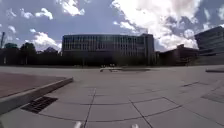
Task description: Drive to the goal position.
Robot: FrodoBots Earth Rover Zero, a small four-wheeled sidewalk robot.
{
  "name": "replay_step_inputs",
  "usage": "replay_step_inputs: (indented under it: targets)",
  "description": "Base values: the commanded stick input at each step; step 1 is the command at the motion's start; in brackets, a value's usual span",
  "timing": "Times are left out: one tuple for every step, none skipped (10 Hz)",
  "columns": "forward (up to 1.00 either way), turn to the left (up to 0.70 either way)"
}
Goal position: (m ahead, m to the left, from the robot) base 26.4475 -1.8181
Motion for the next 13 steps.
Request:
replay_step_inputs:
  targets:
    - [0.06,0.00]
    - [0.06,0.00]
    - [0.06,0.00]
    - [0.06,0.00]
    - [0.06,0.00]
    - [0.06,0.00]
    - [0.06,0.00]
    - [0.05,0.00]
    - [0.05,0.00]
    - [0.05,0.00]
    - [0.05,0.00]
    - [0.06,0.00]
    - [0.05,0.00]
